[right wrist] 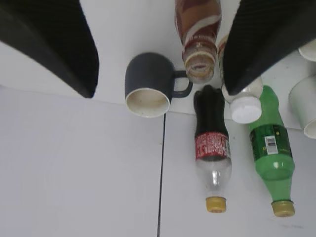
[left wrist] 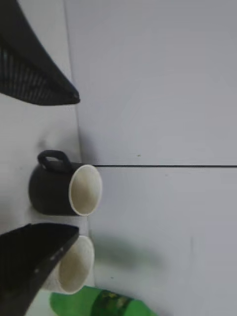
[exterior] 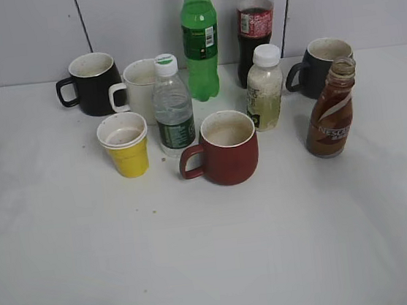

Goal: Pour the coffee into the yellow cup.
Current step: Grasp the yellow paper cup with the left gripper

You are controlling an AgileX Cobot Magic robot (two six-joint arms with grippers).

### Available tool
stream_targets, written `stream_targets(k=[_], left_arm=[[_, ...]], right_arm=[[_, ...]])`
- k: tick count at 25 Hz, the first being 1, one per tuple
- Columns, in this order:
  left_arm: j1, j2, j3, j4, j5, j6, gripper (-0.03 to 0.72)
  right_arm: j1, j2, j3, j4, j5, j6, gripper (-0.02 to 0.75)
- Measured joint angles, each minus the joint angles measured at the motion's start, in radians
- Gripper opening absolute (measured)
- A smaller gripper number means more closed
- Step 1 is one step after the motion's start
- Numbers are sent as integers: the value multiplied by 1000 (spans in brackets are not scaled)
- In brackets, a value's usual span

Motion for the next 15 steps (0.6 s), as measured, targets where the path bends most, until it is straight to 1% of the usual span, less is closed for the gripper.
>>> stream_targets(k=[3,7,8,11,13,14,15], left_arm=[[-20,81,0,0,11,0,563],[-38,139,13,0,-4,0,563],[-49,180,40,0,-36,0,563],[-50,228,108,1,-155,0,563],[-50,238,121,1,-191,0,563],[-50,277,184,18,-333,0,563],[-50,282,191,23,-353,0,563]], right_arm=[[29,130,0,-23,-184,9,586],[83,313,-1,-73,-331,18,586],[95,347,-1,-89,-354,18,586],[127,460,1,-96,-423,15,586],[133,519,12,-96,-469,14,586],[133,542,25,-92,-497,13,585],[133,569,40,-89,-536,13,585]])
